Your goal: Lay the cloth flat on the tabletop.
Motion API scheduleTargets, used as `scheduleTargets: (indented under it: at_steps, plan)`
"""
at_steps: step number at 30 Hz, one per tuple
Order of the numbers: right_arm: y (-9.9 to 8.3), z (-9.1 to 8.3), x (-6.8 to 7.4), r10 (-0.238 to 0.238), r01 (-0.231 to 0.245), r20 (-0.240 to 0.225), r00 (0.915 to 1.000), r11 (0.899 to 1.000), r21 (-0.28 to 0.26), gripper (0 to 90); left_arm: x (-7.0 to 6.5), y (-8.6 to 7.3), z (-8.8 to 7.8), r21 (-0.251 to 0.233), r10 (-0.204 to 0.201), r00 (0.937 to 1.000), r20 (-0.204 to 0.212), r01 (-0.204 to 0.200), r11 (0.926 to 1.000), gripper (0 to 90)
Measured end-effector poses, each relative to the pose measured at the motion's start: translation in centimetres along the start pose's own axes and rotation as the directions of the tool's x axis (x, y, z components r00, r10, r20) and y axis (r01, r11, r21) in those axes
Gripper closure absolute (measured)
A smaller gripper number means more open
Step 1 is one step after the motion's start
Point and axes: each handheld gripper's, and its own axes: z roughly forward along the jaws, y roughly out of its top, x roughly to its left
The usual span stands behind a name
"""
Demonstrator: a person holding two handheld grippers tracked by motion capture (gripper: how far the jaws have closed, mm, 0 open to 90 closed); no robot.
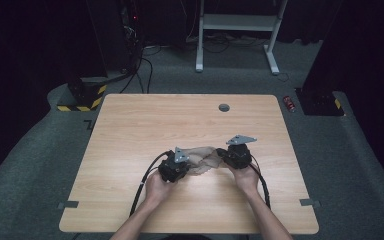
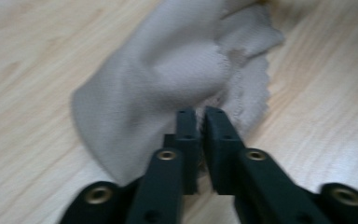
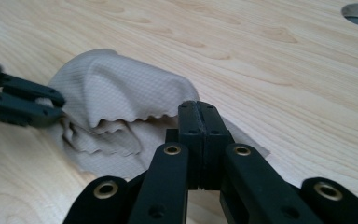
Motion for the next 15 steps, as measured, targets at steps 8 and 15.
scheduleTargets:
  at_steps: [8,15]
  plan:
    - [0.0,0.8,-0.4,0.019,-0.019,0.007,0.9998,0.999,0.027,76.8,3.0,-0.5,-1.8,-0.091,-0.149,0.9886,-0.02,0.147,0.985,89.4]
    - [-0.6,0.2,1.8,-0.082,0.084,-0.041,0.9957,0.996,0.038,68.5,4.6,-1.0,-2.6,-0.12,-0.214,0.9755,-0.051,0.207,0.971,89.4]
